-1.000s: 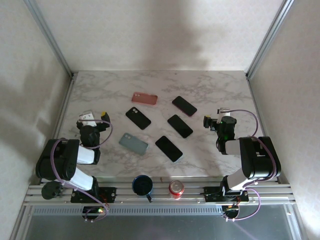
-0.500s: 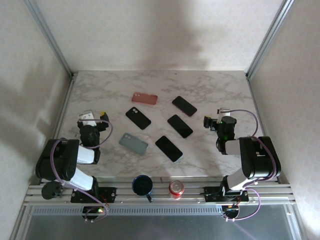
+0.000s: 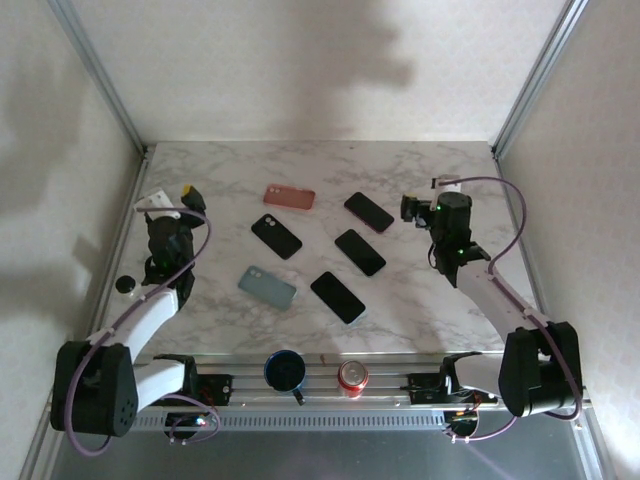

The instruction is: Put the phone into the phone case

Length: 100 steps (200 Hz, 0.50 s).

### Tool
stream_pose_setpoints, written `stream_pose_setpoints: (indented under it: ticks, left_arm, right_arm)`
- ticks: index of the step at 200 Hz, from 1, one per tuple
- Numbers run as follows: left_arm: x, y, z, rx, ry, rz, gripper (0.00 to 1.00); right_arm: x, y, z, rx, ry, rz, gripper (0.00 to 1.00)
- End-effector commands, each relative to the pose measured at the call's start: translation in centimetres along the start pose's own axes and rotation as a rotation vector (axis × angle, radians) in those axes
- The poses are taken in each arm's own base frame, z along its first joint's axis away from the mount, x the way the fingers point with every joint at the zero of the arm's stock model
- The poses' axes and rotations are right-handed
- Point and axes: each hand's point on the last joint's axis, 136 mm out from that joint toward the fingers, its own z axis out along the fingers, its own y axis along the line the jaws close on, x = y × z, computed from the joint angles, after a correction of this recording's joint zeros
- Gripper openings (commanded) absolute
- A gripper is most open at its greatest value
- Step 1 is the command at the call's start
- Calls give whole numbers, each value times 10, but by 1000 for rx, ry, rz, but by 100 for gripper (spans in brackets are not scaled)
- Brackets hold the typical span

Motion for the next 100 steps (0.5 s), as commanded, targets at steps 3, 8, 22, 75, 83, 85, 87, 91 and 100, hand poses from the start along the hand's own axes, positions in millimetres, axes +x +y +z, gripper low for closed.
stream_pose_setpoints:
  ticks: [3, 8, 22, 75, 83, 85, 87, 91, 100]
  left_arm:
    - [32, -8, -7, 16, 202, -85, 70]
    - [35, -11, -8, 24, 223, -98, 70]
    - [42, -16, -13, 43, 279, -129, 70]
    - [50, -42, -25, 153, 351, -201, 70]
    - [51, -44, -26, 161, 350, -204, 70]
    - [51, -44, -27, 162, 351, -205, 70]
    - [51, -44, -27, 163, 351, -206, 70]
    - [51, -45, -27, 166, 351, -207, 70]
    - [52, -46, -27, 173, 352, -210, 71]
  right_arm:
    - [60, 37, -5, -127, 261, -34, 99]
    - [64, 43, -5, -145, 281, -49, 99]
    - [75, 58, -1, -186, 348, -77, 99]
    - [106, 91, 21, -259, 519, -131, 99]
    - [111, 97, 25, -271, 548, -139, 99]
    - [112, 98, 26, -273, 554, -140, 99]
    - [113, 99, 27, -273, 560, -142, 99]
    - [115, 101, 28, -276, 569, -148, 99]
    - [120, 106, 32, -279, 590, -163, 99]
